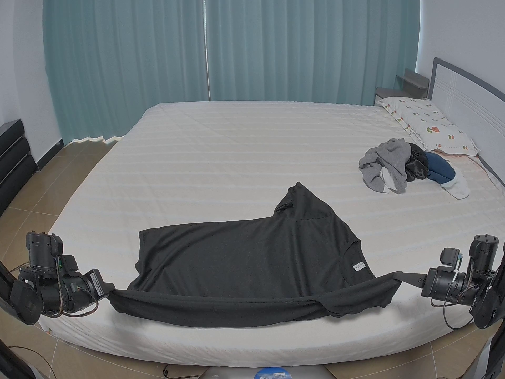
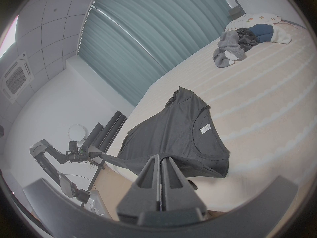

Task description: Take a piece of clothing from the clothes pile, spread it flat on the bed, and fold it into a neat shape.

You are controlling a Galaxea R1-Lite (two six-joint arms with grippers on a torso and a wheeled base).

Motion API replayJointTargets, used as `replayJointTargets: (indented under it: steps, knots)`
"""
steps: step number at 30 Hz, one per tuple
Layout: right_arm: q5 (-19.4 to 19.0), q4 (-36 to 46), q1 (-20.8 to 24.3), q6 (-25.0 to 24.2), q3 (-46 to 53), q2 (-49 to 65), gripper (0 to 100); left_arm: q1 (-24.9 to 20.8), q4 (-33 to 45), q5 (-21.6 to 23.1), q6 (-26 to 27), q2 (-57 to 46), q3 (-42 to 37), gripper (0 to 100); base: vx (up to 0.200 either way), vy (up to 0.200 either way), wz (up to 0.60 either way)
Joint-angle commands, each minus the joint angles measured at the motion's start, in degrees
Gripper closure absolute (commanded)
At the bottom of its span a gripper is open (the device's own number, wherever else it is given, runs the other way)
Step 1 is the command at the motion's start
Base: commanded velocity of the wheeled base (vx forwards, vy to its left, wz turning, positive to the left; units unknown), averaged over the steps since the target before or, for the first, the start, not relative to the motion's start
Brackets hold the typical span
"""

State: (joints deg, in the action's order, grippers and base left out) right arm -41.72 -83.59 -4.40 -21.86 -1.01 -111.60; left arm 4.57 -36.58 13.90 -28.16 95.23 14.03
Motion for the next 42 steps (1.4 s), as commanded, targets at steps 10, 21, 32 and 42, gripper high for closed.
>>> replayJointTargets:
  steps: [10,21,32,42]
  knots:
    - [-1.8,7.7,0.2,3.6,1.0,4.6,100,-0.1,4.5,0.0,3.1,-1.3,0.3,100,0.0,0.0,0.0]
    - [-1.7,4.1,0.4,3.4,-2.2,-4.1,100,-0.1,4.4,0.0,3.0,5.2,3.8,100,0.0,0.0,0.0]
    - [-0.3,4.2,2.3,3.0,-9.6,-10.9,100,-0.1,4.2,0.0,2.5,13.1,8.2,100,0.0,0.0,0.0]
    - [0.5,4.0,2.3,2.9,-13.5,-16.0,100,-0.2,4.0,0.0,1.7,19.2,11.7,100,0.0,0.0,0.0]
